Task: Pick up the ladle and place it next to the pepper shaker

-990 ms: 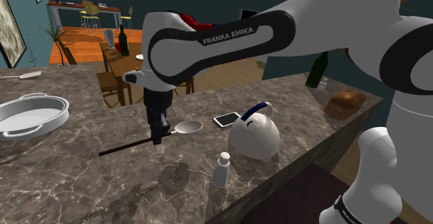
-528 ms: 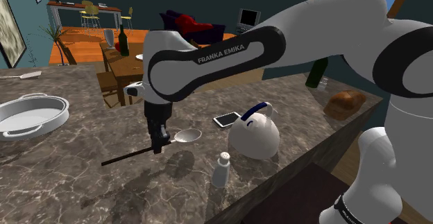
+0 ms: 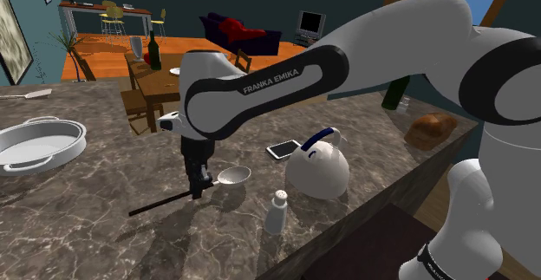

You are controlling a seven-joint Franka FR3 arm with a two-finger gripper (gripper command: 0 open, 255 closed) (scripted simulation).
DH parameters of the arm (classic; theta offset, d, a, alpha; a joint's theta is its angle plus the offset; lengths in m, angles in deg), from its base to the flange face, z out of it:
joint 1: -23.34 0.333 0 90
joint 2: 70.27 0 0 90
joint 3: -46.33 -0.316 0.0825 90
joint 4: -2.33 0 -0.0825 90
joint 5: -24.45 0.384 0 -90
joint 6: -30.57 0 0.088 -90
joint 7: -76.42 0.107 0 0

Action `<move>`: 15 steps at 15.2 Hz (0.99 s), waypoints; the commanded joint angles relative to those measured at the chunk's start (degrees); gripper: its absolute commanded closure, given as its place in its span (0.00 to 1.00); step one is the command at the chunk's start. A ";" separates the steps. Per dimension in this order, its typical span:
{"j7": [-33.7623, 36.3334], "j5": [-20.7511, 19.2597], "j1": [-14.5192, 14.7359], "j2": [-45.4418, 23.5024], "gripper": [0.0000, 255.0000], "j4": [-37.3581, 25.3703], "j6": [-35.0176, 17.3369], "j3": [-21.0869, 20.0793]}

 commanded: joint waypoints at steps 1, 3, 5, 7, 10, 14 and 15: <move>-0.01 0.00 -0.02 -0.03 1.00 0.03 -0.03 0.01; -0.01 0.00 -0.02 -0.03 1.00 0.03 -0.03 0.01; -0.01 0.00 -0.02 -0.03 0.00 0.03 -0.03 0.01; -0.01 0.00 -0.02 -0.04 0.00 0.02 -0.03 0.01; -0.01 0.00 -0.02 -0.04 0.00 0.02 -0.03 0.01; 0.61 -0.94 -0.39 2.74 0.00 -3.21 5.98 0.59; 0.61 -0.94 -0.39 2.74 0.00 -3.21 5.98 0.59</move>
